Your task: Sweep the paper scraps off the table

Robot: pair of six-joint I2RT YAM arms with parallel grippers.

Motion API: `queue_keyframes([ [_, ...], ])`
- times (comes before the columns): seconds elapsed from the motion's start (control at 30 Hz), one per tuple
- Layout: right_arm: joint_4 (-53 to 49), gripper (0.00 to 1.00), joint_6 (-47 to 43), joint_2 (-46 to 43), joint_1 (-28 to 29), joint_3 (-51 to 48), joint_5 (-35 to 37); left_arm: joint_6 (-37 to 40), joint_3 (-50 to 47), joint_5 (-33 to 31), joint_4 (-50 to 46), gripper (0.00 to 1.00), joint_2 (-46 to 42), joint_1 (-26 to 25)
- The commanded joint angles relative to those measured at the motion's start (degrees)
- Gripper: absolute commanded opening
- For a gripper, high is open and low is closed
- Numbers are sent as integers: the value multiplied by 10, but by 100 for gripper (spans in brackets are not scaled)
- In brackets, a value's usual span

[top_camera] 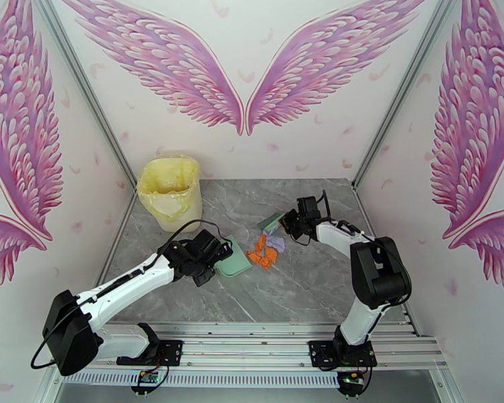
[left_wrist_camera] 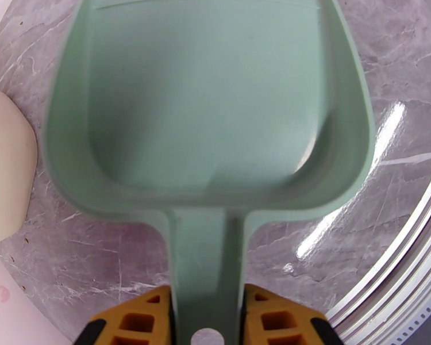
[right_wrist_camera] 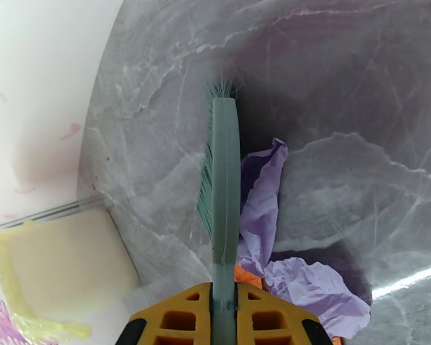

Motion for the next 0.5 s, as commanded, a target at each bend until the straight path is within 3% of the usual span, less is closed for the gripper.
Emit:
queue_keyframes([
  [0.0, -15, 0, -20, -54, -3, -40, -5, -6, -3, -1, 7, 0, 11, -3],
  [0.23, -67, 0, -53, -159, -3, -68, 11, -6, -2, 1, 1, 0, 30, -6],
  [0.37, -143, 0, -117, -195, -4, -7, 19, -18, 3, 0, -28, 0, 21, -31],
  [0.47, -256, 0, -202, -197, -3, 78, 43, -23, -2, 6, -23, 0, 8, -73],
])
